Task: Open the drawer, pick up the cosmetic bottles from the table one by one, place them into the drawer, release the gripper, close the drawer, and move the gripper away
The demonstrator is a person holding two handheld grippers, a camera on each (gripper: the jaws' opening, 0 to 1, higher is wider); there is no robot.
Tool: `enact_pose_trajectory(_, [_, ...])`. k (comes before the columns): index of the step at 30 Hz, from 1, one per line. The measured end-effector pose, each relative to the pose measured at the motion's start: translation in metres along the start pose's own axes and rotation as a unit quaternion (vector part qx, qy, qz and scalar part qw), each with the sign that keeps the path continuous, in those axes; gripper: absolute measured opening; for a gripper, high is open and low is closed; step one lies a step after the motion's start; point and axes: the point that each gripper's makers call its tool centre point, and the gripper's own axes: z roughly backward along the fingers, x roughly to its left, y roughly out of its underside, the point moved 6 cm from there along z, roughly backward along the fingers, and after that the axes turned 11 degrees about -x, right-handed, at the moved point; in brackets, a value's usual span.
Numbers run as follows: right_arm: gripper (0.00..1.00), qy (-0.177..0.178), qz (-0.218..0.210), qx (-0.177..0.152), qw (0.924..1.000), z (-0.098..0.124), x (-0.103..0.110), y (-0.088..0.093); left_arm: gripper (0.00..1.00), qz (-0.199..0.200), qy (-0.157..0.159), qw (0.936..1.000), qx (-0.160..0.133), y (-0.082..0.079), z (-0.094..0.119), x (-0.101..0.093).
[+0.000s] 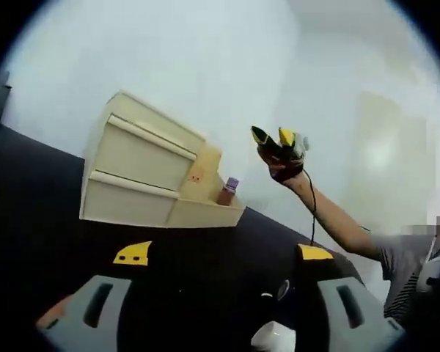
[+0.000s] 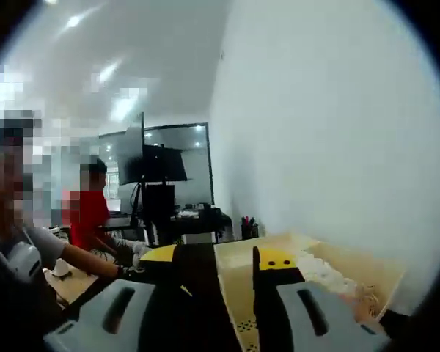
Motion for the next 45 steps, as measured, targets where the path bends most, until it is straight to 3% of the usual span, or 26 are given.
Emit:
enact_pose_trajectory(4, [0.39,-0.019,0.008,-0.001,0.9998,-0.001,0.031,-0.01,0.71,0.0,-0.007,1.0,0.003,0.001,0.001,0.001])
enact_pose_trajectory(6, [0.47,-0.026,0.008,-0.013,0.9995,-0.004,0.048,-0.017,0.71,0.001,-0.008,1.0,0.004,0.001,0.001,0.001])
enact_pose_trajectory(10, [0.47,-0.027,0.025,-0.016,0.9992,-0.008,0.074,-0.037,0.71,0.008,-0.013,0.9999,-0.002,-0.002,0.003,0.001])
enact_pose_trajectory(15, [0.48,-0.011,0.061,-0.012,0.998,-0.008,0.113,-0.063,0.7,0.015,-0.016,0.9996,-0.016,-0.005,0.004,0.002])
enact_pose_trajectory(19, [0.48,-0.003,0.092,-0.023,0.9955,-0.005,0.158,-0.092,0.7,0.008,-0.007,0.9999,-0.009,-0.002,0.005,-0.003])
enact_pose_trajectory(21, [0.48,0.012,0.111,-0.01,0.9937,-0.003,0.175,-0.098,0.7,0.005,-0.004,1.0,-0.007,-0.001,0.005,-0.005])
enact_pose_trajectory(26, [0.47,0.054,0.152,0.044,0.9859,0.004,0.21,-0.092,0.69,0.001,0.007,0.9999,-0.013,-0.003,0.007,-0.007])
enact_pose_trajectory(28, [0.47,0.083,0.171,0.068,0.9794,0.007,0.226,-0.084,0.69,0.0,0.012,0.9998,-0.018,-0.004,0.009,-0.009])
enact_pose_trajectory(32, [0.47,0.131,0.21,0.084,0.9653,0.014,0.249,-0.067,0.69,-0.004,0.015,0.9995,-0.028,-0.006,0.011,-0.01])
enact_pose_trajectory(35, [0.47,0.144,0.207,0.085,0.9641,0.016,0.266,-0.054,0.7,-0.006,0.017,0.9992,-0.035,-0.007,0.012,-0.011])
enact_pose_trajectory(40, [0.47,0.148,0.174,0.084,0.9699,0.015,0.295,-0.04,0.72,-0.005,0.023,0.9991,-0.035,-0.007,0.013,-0.013])
enact_pose_trajectory(41, [0.47,0.151,0.177,0.085,0.969,0.013,0.298,-0.039,0.72,-0.005,0.023,0.9991,-0.035,-0.007,0.013,-0.013])
enact_pose_trajectory(44, [0.46,0.174,0.228,0.102,0.9525,0.008,0.287,-0.035,0.72,-0.013,0.022,0.9989,-0.041,-0.007,0.015,-0.015])
enact_pose_trajectory(45, [0.45,0.177,0.23,0.102,0.9513,0.007,0.283,-0.033,0.72,-0.017,0.019,0.9987,-0.043,-0.008,0.015,-0.015])
